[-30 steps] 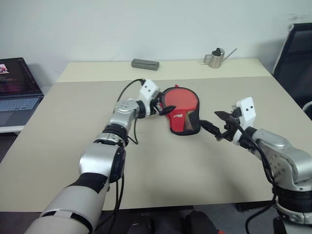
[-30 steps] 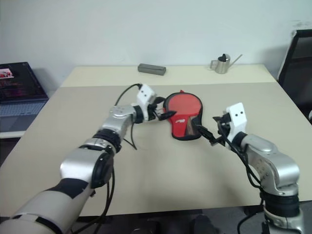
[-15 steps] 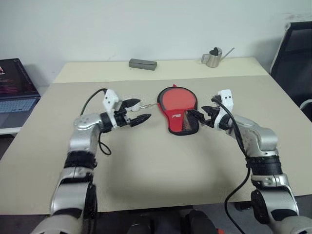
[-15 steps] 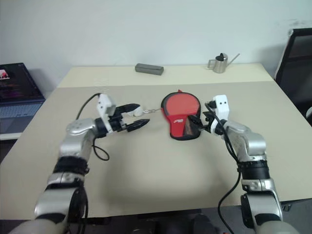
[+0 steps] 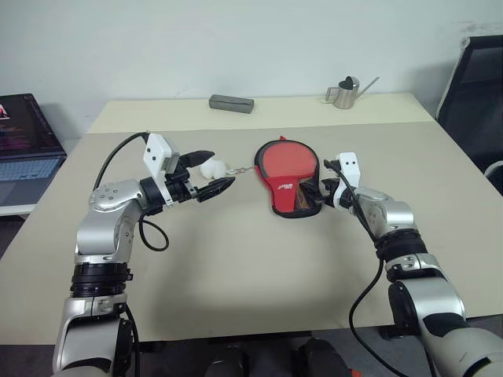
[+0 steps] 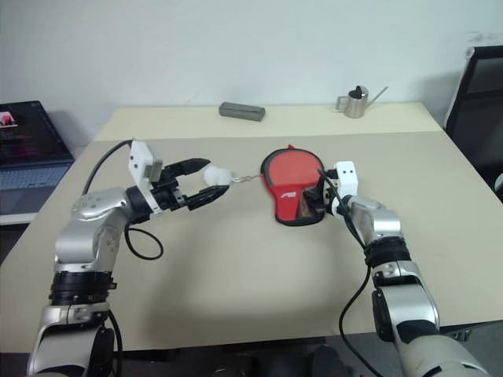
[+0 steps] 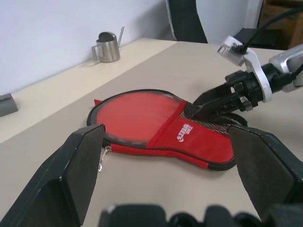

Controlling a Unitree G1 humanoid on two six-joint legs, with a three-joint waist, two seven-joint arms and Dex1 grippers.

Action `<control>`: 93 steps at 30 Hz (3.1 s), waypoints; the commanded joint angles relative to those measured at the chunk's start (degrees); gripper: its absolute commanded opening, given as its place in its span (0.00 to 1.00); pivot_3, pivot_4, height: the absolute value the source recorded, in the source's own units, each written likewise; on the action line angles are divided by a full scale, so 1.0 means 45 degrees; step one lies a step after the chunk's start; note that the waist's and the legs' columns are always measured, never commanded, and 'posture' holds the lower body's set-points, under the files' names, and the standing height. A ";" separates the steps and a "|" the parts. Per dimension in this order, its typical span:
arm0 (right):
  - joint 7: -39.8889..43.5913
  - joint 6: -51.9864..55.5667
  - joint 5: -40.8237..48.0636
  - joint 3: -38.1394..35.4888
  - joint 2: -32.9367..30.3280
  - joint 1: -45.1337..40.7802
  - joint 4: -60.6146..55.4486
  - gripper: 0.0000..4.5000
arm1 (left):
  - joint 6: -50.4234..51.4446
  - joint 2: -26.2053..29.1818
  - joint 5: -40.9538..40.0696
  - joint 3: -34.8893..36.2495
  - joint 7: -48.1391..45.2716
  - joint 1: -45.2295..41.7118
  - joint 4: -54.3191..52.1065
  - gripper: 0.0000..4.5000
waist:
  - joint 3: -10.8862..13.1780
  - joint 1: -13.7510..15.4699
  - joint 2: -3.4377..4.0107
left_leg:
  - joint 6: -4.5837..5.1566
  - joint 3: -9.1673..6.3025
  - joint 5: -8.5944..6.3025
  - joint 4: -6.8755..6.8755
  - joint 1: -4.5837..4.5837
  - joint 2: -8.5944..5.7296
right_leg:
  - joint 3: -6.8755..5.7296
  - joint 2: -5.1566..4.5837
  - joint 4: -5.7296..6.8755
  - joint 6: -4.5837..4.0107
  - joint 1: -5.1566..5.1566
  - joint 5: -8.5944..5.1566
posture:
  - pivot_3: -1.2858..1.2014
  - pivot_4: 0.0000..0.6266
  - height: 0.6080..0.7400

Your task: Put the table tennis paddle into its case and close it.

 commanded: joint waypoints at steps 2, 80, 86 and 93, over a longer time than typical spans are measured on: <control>0.0195 -0.1090 -0.0484 0.0004 0.0036 -0.0704 0.0812 1.00 | 0.0075 0.0202 -0.0327 0.0011 0.0116 -0.0290 -0.0518 1.00 | 0.0000 -0.0019 0.0000 | -0.0003 0.0001 0.0002 0.0000 0.0000 0.0001 | 0.0001 0.0000 0.0001 0.0000 0.0000 0.0000 | 0.52 0.24 1.00; -0.1995 0.2765 -0.0425 -0.0593 0.1176 0.0052 -0.3234 0.51 | 0.1838 0.2754 -0.2502 0.0398 -0.1053 0.2497 -0.2420 1.00 | -0.0009 -0.0317 0.0007 | 0.0026 0.0006 -0.0016 -0.0020 0.0027 0.0013 | 0.0017 0.0003 -0.0001 -0.0007 0.0005 0.0009 | 0.52 0.24 1.00; -0.2073 0.2610 -0.0600 -0.0636 0.1046 0.0247 -0.3100 0.51 | 0.1798 0.2720 -0.2459 0.0339 -0.1045 0.2492 -0.2439 1.00 | -0.0009 -0.0319 0.0007 | 0.0026 0.0007 -0.0016 -0.0020 0.0029 0.0014 | 0.0017 0.0003 0.0000 -0.0008 0.0006 0.0009 | 0.52 0.24 1.00; -0.2051 0.2708 -0.0331 -0.0795 0.1161 0.0580 -0.3296 0.55 | 0.1767 0.2762 -0.2407 0.0328 -0.1050 0.2508 -0.2475 1.00 | -0.0009 -0.0317 0.0007 | 0.0026 0.0007 -0.0017 -0.0020 0.0028 0.0013 | 0.0017 0.0003 -0.0002 -0.0007 0.0007 0.0009 | 0.52 0.24 1.00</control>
